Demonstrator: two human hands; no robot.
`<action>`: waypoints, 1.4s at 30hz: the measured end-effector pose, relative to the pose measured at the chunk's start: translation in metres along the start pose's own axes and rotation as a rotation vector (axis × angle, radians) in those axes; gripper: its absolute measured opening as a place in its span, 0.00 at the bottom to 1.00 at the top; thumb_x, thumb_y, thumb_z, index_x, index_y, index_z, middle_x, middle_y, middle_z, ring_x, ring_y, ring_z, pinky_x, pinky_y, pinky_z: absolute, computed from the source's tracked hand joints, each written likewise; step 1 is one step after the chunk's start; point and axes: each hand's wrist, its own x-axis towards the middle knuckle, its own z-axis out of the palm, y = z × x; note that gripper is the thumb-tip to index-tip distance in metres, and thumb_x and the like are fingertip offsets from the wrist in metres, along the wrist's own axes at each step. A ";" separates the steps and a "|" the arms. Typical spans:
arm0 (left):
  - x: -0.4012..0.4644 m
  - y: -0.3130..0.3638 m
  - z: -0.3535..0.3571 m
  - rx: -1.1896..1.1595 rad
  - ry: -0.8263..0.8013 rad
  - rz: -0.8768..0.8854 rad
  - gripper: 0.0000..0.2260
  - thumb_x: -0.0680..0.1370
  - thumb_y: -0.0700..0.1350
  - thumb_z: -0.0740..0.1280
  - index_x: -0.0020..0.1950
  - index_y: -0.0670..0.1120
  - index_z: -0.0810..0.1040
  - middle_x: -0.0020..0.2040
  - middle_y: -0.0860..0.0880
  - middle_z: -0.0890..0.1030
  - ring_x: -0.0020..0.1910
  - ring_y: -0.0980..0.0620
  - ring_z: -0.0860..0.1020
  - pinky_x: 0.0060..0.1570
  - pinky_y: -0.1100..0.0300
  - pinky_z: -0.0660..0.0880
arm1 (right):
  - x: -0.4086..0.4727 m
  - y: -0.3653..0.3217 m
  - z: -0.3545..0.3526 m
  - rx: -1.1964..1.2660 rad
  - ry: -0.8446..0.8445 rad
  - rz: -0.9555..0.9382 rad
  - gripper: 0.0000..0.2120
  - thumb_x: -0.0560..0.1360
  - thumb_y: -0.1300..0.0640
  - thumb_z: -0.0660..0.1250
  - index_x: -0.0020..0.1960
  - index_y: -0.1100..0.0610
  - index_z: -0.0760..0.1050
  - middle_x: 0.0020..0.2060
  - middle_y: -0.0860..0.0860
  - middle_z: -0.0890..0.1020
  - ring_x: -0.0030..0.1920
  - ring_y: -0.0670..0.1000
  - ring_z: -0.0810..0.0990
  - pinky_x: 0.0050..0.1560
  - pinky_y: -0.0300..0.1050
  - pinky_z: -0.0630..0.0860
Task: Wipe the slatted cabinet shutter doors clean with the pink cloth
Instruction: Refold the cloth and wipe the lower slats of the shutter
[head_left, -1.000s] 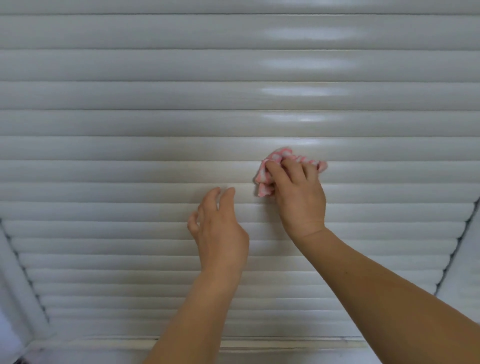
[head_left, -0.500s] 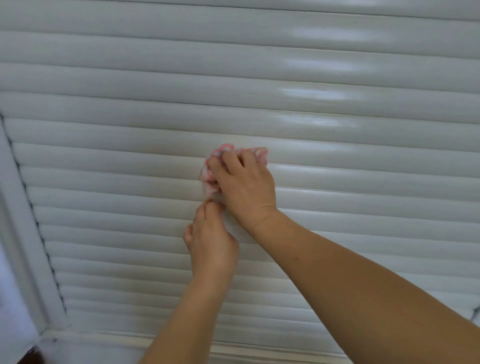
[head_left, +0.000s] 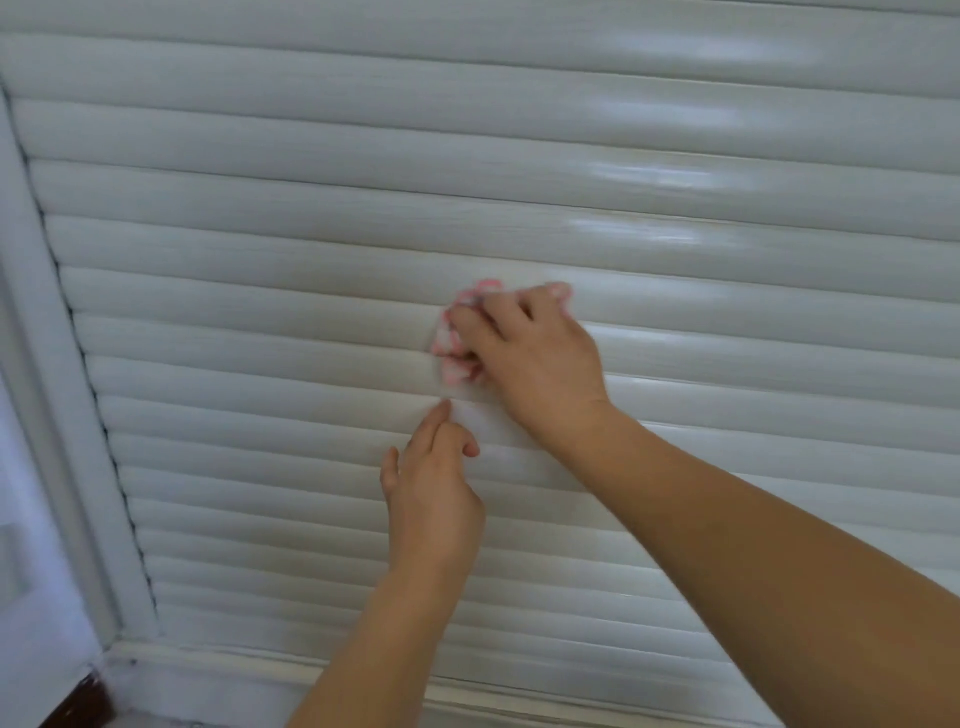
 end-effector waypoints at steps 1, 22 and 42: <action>0.000 0.000 0.000 -0.015 -0.002 0.003 0.24 0.60 0.23 0.55 0.44 0.50 0.66 0.71 0.48 0.67 0.71 0.52 0.64 0.68 0.45 0.56 | -0.012 0.013 -0.005 -0.045 -0.002 0.012 0.14 0.69 0.58 0.65 0.53 0.54 0.81 0.46 0.55 0.81 0.42 0.59 0.77 0.33 0.49 0.75; 0.005 -0.033 -0.012 -0.220 0.123 0.109 0.22 0.57 0.21 0.53 0.38 0.45 0.70 0.48 0.47 0.76 0.44 0.55 0.70 0.38 0.68 0.62 | 0.033 -0.055 0.024 0.074 -0.142 -0.233 0.21 0.53 0.52 0.77 0.47 0.48 0.82 0.50 0.52 0.80 0.47 0.56 0.70 0.35 0.49 0.73; -0.013 0.064 0.039 -0.105 -0.043 0.278 0.20 0.63 0.21 0.56 0.41 0.44 0.73 0.65 0.43 0.73 0.65 0.44 0.70 0.59 0.57 0.63 | -0.126 0.120 -0.070 0.006 -0.393 0.404 0.19 0.70 0.58 0.72 0.60 0.49 0.77 0.54 0.55 0.76 0.52 0.61 0.74 0.34 0.47 0.69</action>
